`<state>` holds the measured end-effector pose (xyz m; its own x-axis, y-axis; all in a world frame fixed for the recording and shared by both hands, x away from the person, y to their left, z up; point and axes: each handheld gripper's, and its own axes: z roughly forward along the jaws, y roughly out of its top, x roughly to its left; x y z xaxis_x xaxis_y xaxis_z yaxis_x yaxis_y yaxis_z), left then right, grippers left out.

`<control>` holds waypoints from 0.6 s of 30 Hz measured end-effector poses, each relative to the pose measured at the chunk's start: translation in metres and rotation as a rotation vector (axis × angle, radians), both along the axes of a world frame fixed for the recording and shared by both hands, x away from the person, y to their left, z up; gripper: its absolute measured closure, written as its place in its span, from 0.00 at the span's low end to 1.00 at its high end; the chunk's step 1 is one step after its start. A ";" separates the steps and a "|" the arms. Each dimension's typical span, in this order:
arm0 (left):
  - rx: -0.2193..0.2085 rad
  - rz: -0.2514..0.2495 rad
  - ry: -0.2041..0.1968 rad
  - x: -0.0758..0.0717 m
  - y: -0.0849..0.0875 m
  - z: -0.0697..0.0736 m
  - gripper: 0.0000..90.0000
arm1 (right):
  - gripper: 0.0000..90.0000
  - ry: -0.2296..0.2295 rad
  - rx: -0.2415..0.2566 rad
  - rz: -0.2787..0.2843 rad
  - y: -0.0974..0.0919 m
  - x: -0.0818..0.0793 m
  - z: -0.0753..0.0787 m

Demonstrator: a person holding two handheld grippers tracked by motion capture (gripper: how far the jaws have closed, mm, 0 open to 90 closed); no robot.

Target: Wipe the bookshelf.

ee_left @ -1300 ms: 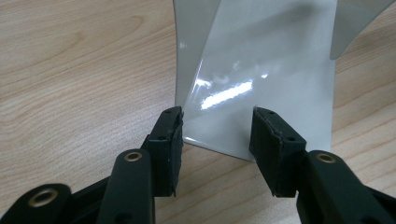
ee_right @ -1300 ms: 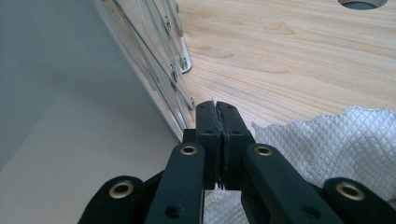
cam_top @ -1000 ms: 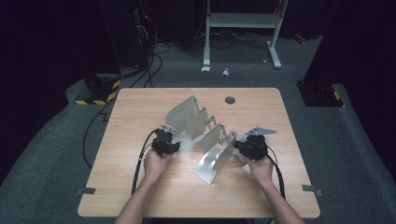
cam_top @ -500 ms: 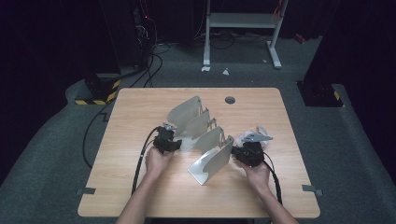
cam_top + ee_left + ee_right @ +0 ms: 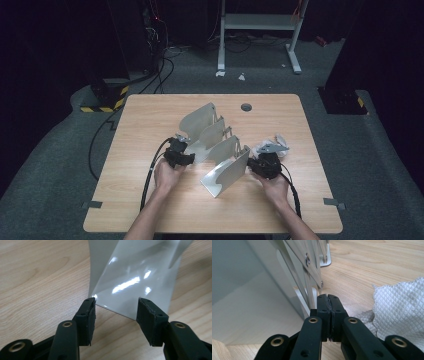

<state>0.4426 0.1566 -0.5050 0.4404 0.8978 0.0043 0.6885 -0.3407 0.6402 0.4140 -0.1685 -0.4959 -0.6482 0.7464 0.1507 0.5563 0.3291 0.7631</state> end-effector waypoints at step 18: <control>-0.085 -0.070 -0.117 -0.021 -0.015 0.059 0.57 | 0.98 0.027 -0.012 0.011 -0.002 -0.003 -0.011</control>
